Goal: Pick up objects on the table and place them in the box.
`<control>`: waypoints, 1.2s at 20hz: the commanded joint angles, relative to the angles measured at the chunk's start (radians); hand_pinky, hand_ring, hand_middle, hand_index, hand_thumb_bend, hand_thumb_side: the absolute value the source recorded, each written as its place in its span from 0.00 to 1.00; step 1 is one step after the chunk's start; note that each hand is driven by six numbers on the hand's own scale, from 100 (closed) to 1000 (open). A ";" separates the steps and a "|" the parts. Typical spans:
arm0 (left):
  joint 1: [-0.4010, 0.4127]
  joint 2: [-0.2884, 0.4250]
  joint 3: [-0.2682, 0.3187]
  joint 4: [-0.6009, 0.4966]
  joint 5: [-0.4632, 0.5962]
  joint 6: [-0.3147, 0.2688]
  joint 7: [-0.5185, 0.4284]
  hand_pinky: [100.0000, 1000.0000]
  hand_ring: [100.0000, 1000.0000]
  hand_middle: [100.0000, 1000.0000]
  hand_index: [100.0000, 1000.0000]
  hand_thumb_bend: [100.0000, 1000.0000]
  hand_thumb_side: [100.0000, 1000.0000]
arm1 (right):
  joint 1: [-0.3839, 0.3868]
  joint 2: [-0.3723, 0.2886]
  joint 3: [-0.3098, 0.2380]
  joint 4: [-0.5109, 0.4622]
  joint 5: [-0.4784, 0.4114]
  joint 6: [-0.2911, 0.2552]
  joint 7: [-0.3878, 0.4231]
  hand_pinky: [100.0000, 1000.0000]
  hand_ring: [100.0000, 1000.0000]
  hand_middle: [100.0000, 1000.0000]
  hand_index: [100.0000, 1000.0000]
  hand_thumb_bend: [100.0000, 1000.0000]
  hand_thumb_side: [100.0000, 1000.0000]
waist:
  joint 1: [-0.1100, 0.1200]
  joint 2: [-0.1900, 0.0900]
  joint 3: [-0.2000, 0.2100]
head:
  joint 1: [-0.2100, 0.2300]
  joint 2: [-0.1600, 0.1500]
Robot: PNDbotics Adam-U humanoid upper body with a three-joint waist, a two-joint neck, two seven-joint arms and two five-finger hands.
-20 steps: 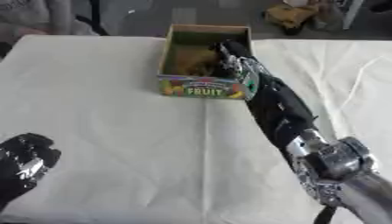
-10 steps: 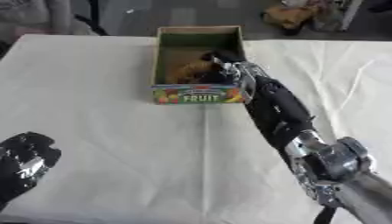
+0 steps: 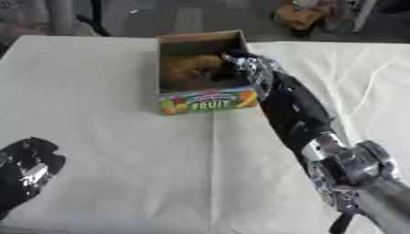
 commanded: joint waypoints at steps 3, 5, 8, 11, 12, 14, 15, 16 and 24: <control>-0.006 0.008 0.003 -0.013 -0.002 -0.002 -0.002 0.52 0.48 0.51 0.53 0.55 0.33 | -0.031 -0.027 0.015 -0.043 0.023 -0.009 0.033 0.94 0.91 0.93 0.99 0.00 0.75 | 0.002 -0.011 -0.001 | 0.002 0.006; -0.006 0.007 0.003 -0.013 -0.002 -0.002 -0.002 0.52 0.48 0.51 0.53 0.55 0.33 | -0.031 -0.025 0.022 -0.046 0.049 -0.015 0.037 0.98 0.95 0.96 1.00 0.07 0.71 | 0.002 -0.011 0.000 | 0.002 0.006; -0.005 0.008 0.003 -0.013 -0.003 -0.002 -0.002 0.52 0.48 0.51 0.53 0.55 0.33 | -0.033 -0.027 0.043 -0.054 0.100 -0.016 0.030 1.00 1.00 1.00 1.00 0.19 0.66 | 0.000 -0.011 0.001 | 0.002 0.006; -0.005 0.007 0.003 -0.012 -0.003 -0.002 -0.002 0.52 0.48 0.51 0.53 0.55 0.33 | -0.033 -0.027 0.060 -0.060 0.153 -0.008 0.007 1.00 1.00 1.00 1.00 0.23 0.65 | -0.001 -0.012 0.001 | 0.002 0.006; -0.005 0.008 0.003 -0.012 -0.003 -0.002 -0.002 0.52 0.48 0.51 0.53 0.55 0.33 | -0.034 -0.031 0.068 -0.063 0.171 -0.003 -0.002 1.00 1.00 1.00 1.00 0.36 0.62 | -0.003 -0.012 0.002 | 0.002 0.006; -0.005 0.008 0.002 -0.012 -0.003 -0.002 -0.002 0.52 0.48 0.51 0.53 0.55 0.33 | -0.034 -0.034 0.093 -0.064 0.204 0.013 -0.023 1.00 1.00 1.00 1.00 0.42 0.61 | -0.004 -0.013 0.003 | 0.002 0.006; -0.005 0.007 0.002 -0.012 -0.003 -0.002 -0.002 0.52 0.48 0.51 0.53 0.55 0.33 | -0.033 -0.033 0.100 -0.060 0.223 0.018 -0.030 1.00 1.00 1.00 1.00 0.42 0.63 | -0.005 -0.013 0.004 | 0.001 0.006; -0.005 0.007 0.002 -0.012 -0.003 -0.002 -0.002 0.52 0.48 0.51 0.53 0.55 0.33 | -0.033 -0.031 0.101 -0.057 0.242 0.019 -0.035 1.00 1.00 1.00 1.00 0.42 0.63 | -0.005 -0.014 0.004 | 0.001 0.006; -0.004 0.008 0.003 -0.011 -0.004 -0.002 -0.002 0.52 0.48 0.51 0.53 0.56 0.33 | -0.045 -0.045 0.133 -0.043 0.390 0.030 -0.036 1.00 1.00 1.00 1.00 0.45 0.62 | -0.007 -0.015 0.005 | 0.004 0.006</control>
